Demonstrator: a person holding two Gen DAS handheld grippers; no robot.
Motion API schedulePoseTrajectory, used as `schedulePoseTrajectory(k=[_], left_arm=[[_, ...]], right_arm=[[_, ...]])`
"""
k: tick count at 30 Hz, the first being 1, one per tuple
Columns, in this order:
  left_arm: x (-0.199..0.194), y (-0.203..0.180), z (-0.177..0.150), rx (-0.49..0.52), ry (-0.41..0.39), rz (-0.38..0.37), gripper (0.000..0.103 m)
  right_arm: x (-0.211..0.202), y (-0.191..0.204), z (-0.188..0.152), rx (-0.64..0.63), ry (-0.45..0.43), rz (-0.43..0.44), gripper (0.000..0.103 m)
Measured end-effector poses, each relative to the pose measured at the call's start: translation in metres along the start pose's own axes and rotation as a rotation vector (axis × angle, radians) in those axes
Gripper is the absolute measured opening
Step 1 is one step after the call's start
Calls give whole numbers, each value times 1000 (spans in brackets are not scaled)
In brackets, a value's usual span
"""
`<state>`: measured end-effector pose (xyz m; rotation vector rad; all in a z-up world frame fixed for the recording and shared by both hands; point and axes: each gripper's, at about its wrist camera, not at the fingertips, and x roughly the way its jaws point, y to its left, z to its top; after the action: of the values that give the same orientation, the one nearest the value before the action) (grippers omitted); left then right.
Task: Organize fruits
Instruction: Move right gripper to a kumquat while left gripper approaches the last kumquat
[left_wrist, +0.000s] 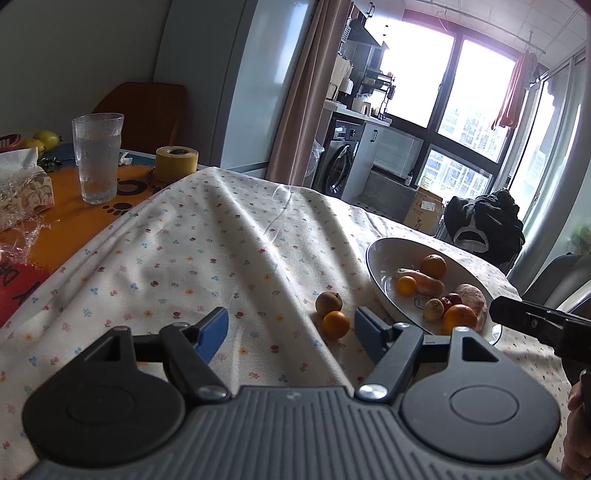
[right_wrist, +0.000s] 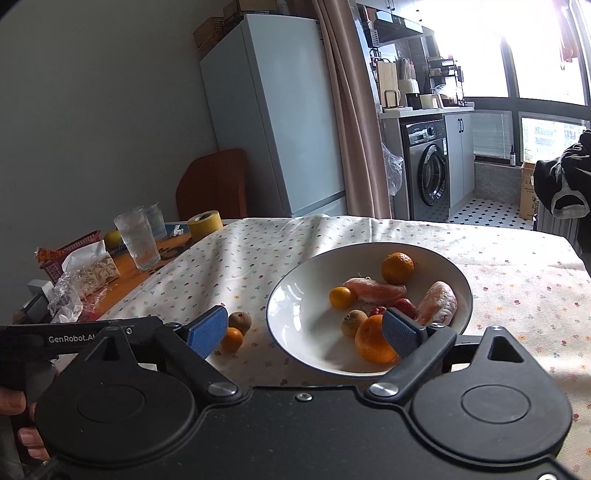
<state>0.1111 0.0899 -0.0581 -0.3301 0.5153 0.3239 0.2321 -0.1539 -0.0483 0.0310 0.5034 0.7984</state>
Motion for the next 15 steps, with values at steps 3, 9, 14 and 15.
schedulePoseTrajectory(k=[3, 9, 14, 15], left_arm=[[-1, 2, 0, -1, -5, 39, 79], [-2, 13, 1, -21, -6, 45, 88], [0, 19, 0, -11, 10, 25, 93], [1, 20, -1, -9, 13, 23, 93]], right_arm=[[4, 3, -3, -3, 14, 15, 95], [14, 14, -7, -4, 41, 26, 102], [22, 22, -9, 7, 62, 45, 103], [23, 24, -9, 7, 67, 46, 103]])
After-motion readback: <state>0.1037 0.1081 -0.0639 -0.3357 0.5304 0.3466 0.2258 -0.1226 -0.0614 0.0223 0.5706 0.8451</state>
